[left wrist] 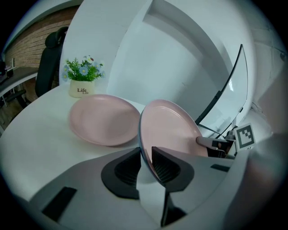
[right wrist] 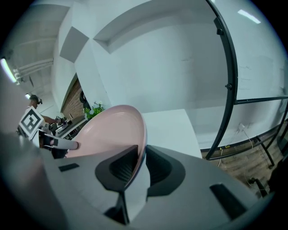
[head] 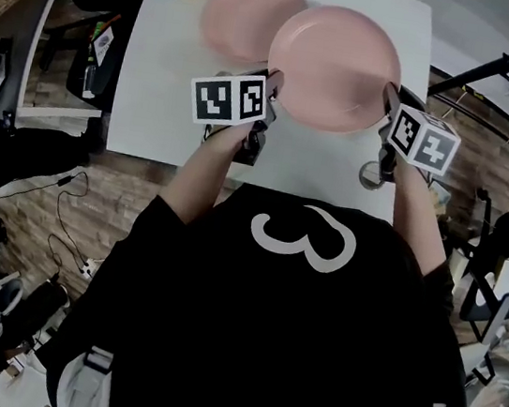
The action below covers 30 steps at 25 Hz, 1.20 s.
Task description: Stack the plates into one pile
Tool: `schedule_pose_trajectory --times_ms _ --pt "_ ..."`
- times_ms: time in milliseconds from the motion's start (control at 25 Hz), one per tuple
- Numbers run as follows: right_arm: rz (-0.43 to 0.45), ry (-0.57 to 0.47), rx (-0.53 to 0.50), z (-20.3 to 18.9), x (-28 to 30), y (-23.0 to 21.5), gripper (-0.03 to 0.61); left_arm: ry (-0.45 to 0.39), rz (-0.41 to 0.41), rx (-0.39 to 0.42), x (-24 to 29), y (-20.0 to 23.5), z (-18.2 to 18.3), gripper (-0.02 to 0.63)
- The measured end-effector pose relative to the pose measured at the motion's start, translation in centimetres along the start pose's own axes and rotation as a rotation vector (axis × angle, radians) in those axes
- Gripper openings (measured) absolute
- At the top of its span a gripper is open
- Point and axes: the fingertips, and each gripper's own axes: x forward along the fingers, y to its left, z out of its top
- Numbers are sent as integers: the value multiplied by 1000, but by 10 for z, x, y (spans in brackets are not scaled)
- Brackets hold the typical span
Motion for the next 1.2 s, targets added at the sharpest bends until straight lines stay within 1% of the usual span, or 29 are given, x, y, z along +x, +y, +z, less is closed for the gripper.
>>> schedule_pose_trajectory --times_ms 120,320,920,1200 --pt "14 -9 -21 11 4 15 71 -23 11 -11 -12 9 8 87" --pt "25 -13 -42 27 15 40 71 -39 20 -21 -26 29 23 87" --pt "59 -19 -40 60 64 111 69 -49 73 -19 -55 101 69 87" --pt "46 -19 -37 74 86 128 69 -45 67 -18 -53 126 88 87"
